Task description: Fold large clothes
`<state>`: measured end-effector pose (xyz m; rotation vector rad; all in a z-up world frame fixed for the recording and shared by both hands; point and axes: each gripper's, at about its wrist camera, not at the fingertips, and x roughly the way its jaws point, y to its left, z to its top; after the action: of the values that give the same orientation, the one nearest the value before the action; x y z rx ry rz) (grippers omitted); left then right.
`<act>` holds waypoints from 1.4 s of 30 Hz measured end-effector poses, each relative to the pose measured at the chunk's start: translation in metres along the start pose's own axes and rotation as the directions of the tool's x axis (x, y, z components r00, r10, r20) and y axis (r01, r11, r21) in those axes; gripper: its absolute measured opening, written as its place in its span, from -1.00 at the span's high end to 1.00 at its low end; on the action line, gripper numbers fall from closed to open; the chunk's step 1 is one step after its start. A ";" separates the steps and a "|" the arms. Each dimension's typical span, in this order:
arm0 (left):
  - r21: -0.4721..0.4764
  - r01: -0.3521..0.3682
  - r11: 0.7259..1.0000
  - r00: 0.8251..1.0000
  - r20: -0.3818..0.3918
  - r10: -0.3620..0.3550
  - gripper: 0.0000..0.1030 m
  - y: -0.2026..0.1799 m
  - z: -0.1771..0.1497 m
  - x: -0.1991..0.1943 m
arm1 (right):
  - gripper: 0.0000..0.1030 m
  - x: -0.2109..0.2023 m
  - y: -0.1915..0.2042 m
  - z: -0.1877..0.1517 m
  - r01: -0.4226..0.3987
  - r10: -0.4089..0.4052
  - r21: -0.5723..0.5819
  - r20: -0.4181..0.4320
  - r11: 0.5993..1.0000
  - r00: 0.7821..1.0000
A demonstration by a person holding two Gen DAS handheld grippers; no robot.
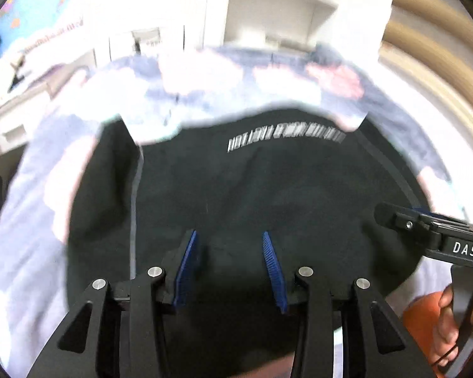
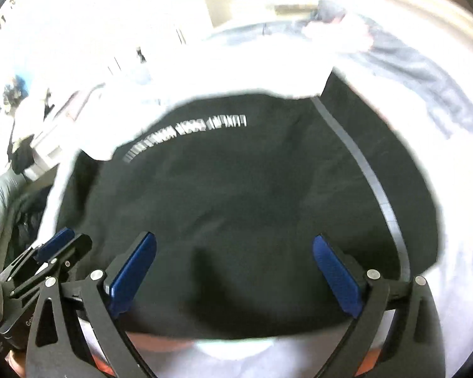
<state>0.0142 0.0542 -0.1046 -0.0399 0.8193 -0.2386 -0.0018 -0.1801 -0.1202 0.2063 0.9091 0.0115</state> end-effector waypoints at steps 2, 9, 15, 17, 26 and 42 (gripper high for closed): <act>0.001 -0.013 1.000 0.998 0.064 0.013 -0.01 -0.005 0.003 -0.028 | -0.97 -0.033 0.011 -0.003 0.028 -0.026 -0.027 0.043 0.999 0.999; 0.052 -0.131 0.990 0.968 0.223 0.116 -0.55 -0.021 -0.008 -0.100 | -0.97 -0.108 0.040 -0.033 0.182 -0.160 -0.068 0.250 0.981 0.955; 0.025 -0.277 0.961 0.937 0.227 0.264 -0.55 -0.003 -0.048 -0.081 | -0.97 -0.111 0.038 -0.055 0.219 -0.173 -0.099 0.345 0.971 0.922; 0.033 -0.309 0.950 0.936 0.187 0.298 -0.55 -0.001 -0.050 -0.070 | -0.97 -0.113 0.035 -0.058 0.209 -0.163 -0.105 0.334 0.972 0.928; 0.100 -0.342 0.934 0.928 0.192 0.319 -0.55 -0.016 -0.053 -0.058 | -0.97 -0.087 0.014 -0.057 0.207 -0.179 -0.078 0.274 0.975 0.945; 0.201 -0.386 0.900 0.914 0.214 0.344 -0.55 -0.039 -0.062 -0.053 | -0.97 -0.051 0.033 -0.067 0.238 -0.203 -0.180 0.191 0.954 0.960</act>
<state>-0.0734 0.0321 -0.1039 0.3175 0.6045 0.0259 -0.0831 -0.1414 -0.1140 -0.0845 0.7495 -0.1203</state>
